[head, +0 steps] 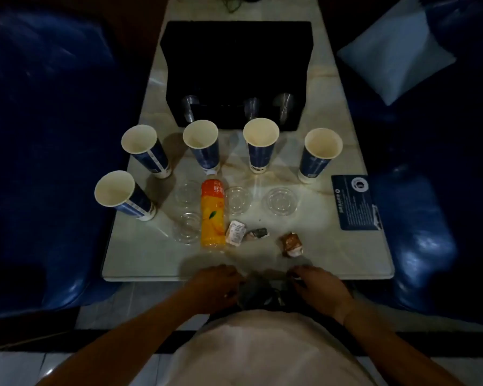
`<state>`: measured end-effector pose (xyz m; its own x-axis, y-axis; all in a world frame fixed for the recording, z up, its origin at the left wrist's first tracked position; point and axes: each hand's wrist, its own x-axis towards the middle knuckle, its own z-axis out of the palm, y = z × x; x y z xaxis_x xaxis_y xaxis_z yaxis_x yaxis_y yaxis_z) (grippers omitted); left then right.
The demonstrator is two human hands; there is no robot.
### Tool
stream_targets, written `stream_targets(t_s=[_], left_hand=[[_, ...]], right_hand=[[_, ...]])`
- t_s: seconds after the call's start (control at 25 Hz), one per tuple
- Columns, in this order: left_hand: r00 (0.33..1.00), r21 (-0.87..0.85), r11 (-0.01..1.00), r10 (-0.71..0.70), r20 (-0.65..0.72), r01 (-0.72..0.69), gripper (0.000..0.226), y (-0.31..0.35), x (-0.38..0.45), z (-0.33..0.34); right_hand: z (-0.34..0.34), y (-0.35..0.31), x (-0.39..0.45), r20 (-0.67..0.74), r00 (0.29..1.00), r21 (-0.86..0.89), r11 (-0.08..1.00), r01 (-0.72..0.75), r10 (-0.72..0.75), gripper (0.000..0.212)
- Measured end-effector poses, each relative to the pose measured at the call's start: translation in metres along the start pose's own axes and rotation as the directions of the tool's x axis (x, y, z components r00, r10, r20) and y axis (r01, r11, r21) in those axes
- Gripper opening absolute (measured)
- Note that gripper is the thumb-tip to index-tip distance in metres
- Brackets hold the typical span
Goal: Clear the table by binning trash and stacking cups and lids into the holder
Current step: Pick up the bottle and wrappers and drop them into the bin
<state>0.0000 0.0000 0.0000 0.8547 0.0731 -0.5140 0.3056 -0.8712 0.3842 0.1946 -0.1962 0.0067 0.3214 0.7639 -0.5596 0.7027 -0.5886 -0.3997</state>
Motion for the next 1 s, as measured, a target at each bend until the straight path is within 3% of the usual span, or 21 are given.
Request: stream_targets(t_s=[0.08,0.2,0.36,0.48,0.68,0.84,0.92,1.0], left_hand=[[0.988,0.110,0.989,0.114,-0.107,-0.102,0.038,0.010,0.019,-0.010],[0.895,0.358,0.919,0.294,-0.335,-0.168,0.038,0.017,0.056,-0.022],[0.960,0.296,0.953,0.028,-0.280,0.058,0.059,0.018,0.093,-0.032],[0.954,0.316,0.933,-0.080,-0.290,0.174,0.058,0.020,0.107,-0.034],[0.940,0.353,0.906,-0.115,-0.322,0.232,0.033,0.023,0.115,-0.031],[0.922,0.405,0.891,-0.037,-0.384,0.205,0.026,0.027,0.110,-0.037],[0.917,0.217,0.963,-0.065,-0.394,0.162,0.031,0.026,0.109,-0.038],[0.889,-0.205,0.974,-0.177,-0.422,0.097,0.030,0.024,0.104,-0.045]], right_hand=[[-0.008,0.003,0.010,-0.141,0.990,0.001,1.000,0.007,-0.006,0.036],[-0.017,0.005,0.033,-0.242,0.970,-0.059,0.998,0.011,-0.025,0.049],[-0.020,0.014,0.056,-0.199,0.979,-0.105,0.993,-0.055,0.033,0.057],[-0.016,0.021,0.064,-0.149,0.988,-0.140,0.988,-0.063,0.042,0.058],[-0.012,0.024,0.074,-0.215,0.977,-0.252,0.966,-0.057,0.002,0.043],[-0.013,0.021,0.080,-0.226,0.974,-0.158,0.986,-0.046,0.009,0.035],[-0.013,0.019,0.082,-0.233,0.972,-0.036,0.998,-0.045,0.035,0.031],[-0.014,0.017,0.082,-0.230,0.971,0.060,0.997,-0.048,0.060,0.026]])
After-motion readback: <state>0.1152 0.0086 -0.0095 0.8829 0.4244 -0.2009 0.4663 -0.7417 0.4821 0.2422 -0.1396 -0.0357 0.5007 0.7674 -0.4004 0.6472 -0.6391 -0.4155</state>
